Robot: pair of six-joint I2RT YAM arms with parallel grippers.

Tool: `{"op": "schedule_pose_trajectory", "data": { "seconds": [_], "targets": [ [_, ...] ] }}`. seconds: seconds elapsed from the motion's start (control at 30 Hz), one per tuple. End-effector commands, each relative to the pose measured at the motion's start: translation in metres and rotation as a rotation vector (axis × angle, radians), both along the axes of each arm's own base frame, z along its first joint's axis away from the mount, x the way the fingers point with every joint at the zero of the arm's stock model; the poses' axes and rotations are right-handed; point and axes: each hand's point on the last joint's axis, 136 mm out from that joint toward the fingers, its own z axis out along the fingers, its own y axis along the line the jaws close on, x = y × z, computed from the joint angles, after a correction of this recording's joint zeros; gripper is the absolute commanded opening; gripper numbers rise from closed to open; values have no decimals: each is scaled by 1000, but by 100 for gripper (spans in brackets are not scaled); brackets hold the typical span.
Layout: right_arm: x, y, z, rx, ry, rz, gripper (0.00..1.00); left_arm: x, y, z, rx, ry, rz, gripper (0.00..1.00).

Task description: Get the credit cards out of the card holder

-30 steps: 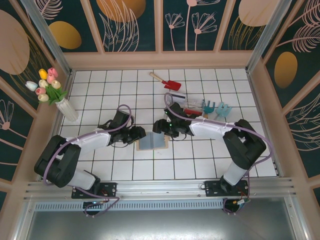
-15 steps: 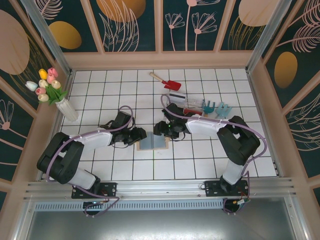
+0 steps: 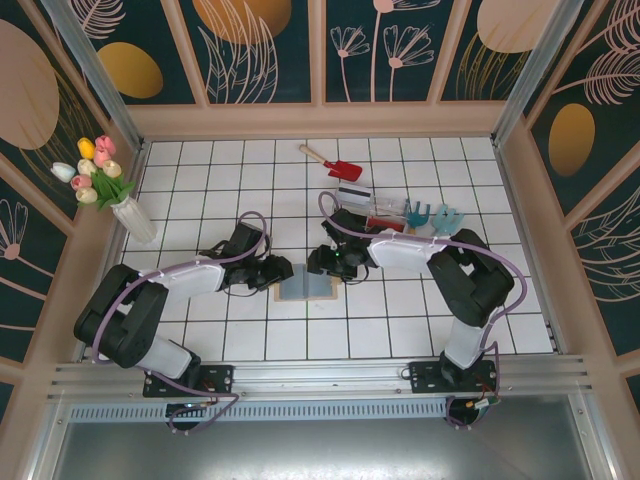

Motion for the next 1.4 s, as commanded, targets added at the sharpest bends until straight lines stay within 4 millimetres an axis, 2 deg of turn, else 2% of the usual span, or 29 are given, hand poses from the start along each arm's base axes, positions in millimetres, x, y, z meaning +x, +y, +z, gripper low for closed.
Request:
{"op": "schedule_pose_trajectory", "data": {
  "seconds": [0.0,0.13,0.33,0.47,0.6,0.73,0.8,0.97,1.03,1.17,1.2,1.27,1.37],
  "targets": [
    [-7,2,-7,-22,33,28,58,-1,6,-7,65,7,-16,48],
    [-8,1,-11,-28,42,27,58,-1,3,-6,47,3,-23,48],
    [-11,3,-15,-28,57,36,56,-3,-8,-1,-16,0,-53,39],
    [-10,3,-17,-30,63,37,56,-1,-3,0,19,-8,-43,38],
    [-11,3,-18,-33,65,37,56,1,8,1,85,-19,-25,43],
    [-12,2,-20,-35,69,39,55,2,1,13,41,-50,-51,29],
    [-13,2,-20,-33,70,43,55,1,-3,17,13,-55,-58,26],
    [-13,2,-22,-34,72,42,55,1,6,5,69,-31,-34,32],
    [-13,1,-22,-35,72,41,55,1,13,-1,112,-20,-14,39],
    [-14,1,-23,-38,74,41,55,4,20,-1,148,-26,10,41],
    [-14,0,-23,-39,75,41,55,4,18,2,141,-32,6,39],
    [-14,0,-23,-40,76,41,55,4,11,9,100,-46,-15,28],
    [-14,0,-22,-42,75,38,55,4,2,19,45,-67,-40,25]
  ]
}}
